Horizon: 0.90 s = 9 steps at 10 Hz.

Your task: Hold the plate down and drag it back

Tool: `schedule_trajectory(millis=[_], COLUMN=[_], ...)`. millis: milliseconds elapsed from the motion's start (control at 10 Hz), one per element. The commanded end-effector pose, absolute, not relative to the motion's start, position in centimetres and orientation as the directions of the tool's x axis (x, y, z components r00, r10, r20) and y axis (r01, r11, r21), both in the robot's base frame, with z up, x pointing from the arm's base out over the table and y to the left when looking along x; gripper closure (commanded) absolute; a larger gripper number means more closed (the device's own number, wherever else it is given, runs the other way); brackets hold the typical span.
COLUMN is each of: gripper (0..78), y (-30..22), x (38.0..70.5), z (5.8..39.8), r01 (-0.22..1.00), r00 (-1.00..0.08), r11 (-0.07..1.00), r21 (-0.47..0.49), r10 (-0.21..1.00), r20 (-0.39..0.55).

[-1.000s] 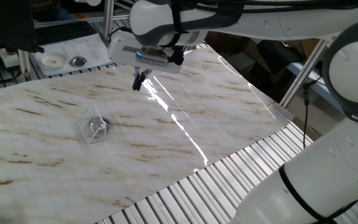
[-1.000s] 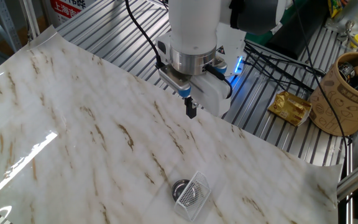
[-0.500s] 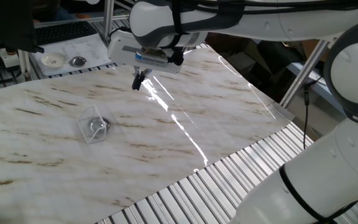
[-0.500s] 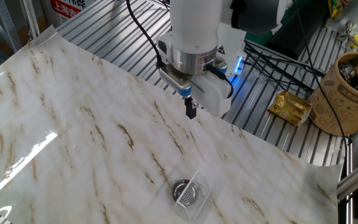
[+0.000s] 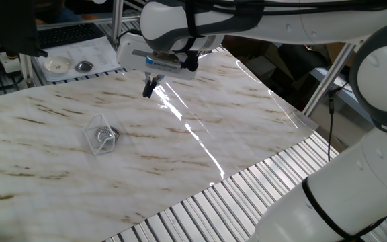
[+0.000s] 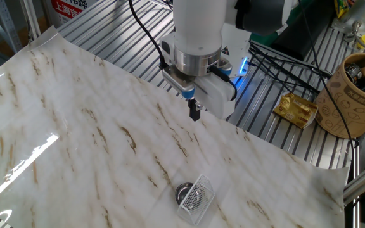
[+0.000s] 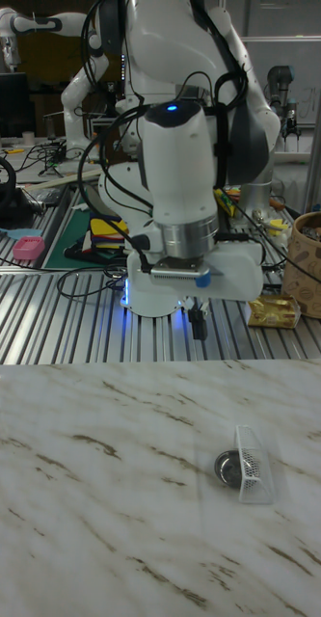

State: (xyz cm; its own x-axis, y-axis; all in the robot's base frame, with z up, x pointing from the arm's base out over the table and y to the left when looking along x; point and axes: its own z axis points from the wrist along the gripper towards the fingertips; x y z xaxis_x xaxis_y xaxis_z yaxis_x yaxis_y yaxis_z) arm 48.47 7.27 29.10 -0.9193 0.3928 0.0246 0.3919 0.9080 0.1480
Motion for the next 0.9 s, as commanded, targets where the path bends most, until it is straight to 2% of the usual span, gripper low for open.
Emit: schedule_trajectory(millis=[100, 900], gripper=[77.6, 77.6], y=[7.29, 8.09], x=[48.58, 48.23], z=[29.31, 29.73], r01=[0.387, 0.375], r00=[-0.921, -0.926], r11=[0.909, 0.917], r21=[0.152, 0.138], r10=[0.390, 0.378], r20=[0.010, 0.005])
